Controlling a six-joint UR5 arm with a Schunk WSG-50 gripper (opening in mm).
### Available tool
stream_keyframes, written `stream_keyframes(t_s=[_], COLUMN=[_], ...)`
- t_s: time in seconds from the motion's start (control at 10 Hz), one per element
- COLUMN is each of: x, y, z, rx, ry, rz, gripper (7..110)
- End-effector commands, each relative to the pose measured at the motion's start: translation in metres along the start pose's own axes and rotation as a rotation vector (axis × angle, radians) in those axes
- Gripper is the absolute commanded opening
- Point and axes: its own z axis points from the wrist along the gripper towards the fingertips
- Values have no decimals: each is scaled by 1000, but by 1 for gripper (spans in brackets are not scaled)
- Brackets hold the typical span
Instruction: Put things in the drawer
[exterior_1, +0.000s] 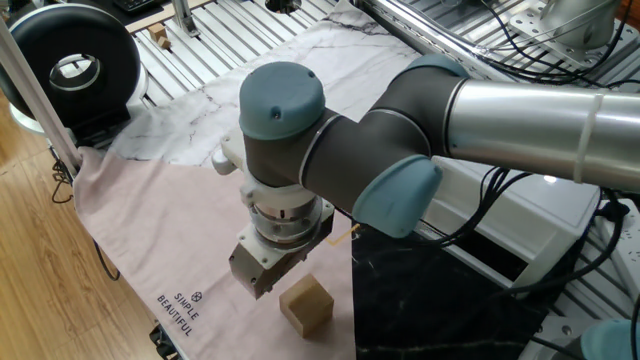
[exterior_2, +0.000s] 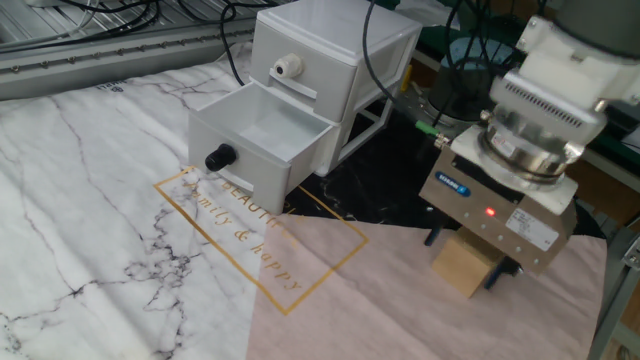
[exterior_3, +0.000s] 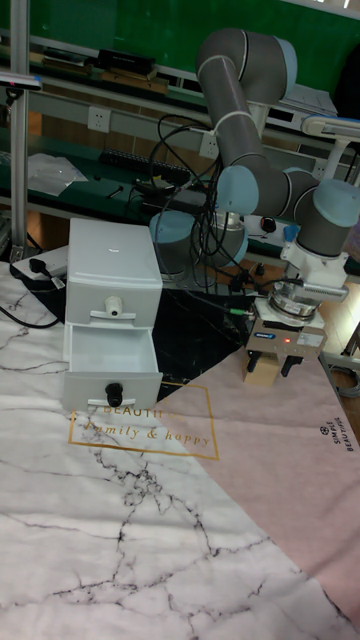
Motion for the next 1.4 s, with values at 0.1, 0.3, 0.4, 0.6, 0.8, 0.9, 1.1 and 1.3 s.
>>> stream_keyframes(t_s=[0.1, 0.3, 0.4, 0.6, 0.8, 0.9, 1.1, 1.3], x=[6, 17, 24, 33, 42, 46, 49, 47], y=[20, 6, 4, 7, 7, 7, 5, 3], z=[0, 5, 7, 8, 7, 6, 9, 16], rx=[-45, -8, 14, 8, 15, 16, 27, 25], ry=[35, 74, 97, 126, 152, 171, 175, 154], rz=[76, 75, 85, 93, 104, 100, 96, 91], gripper=[88, 66, 66, 66, 66, 66, 66, 66])
